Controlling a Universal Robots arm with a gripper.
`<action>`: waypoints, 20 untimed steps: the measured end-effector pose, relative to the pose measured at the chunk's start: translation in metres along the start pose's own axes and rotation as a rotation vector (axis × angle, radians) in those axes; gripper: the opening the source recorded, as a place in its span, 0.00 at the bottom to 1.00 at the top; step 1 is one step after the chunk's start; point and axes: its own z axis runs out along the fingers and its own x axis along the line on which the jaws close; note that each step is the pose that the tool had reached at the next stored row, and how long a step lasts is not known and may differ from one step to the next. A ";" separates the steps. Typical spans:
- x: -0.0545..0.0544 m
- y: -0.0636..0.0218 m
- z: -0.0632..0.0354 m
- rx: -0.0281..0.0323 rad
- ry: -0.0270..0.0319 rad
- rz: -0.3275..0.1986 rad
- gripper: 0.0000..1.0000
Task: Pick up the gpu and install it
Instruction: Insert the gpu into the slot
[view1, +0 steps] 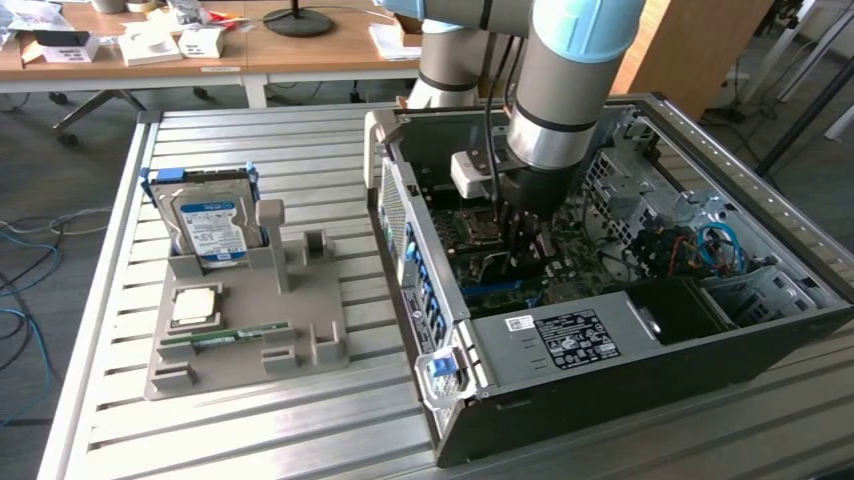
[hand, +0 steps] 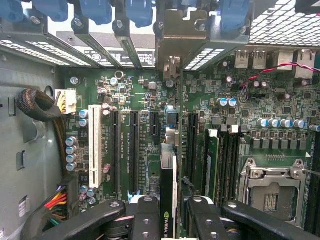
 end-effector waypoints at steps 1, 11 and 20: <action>0.000 0.0000 0.0000 0.0000 0.0000 0.000 0.26; 0.000 0.0001 0.0019 0.0000 -0.0001 0.000 0.26; 0.000 0.0013 0.0019 0.0001 0.0000 0.000 0.26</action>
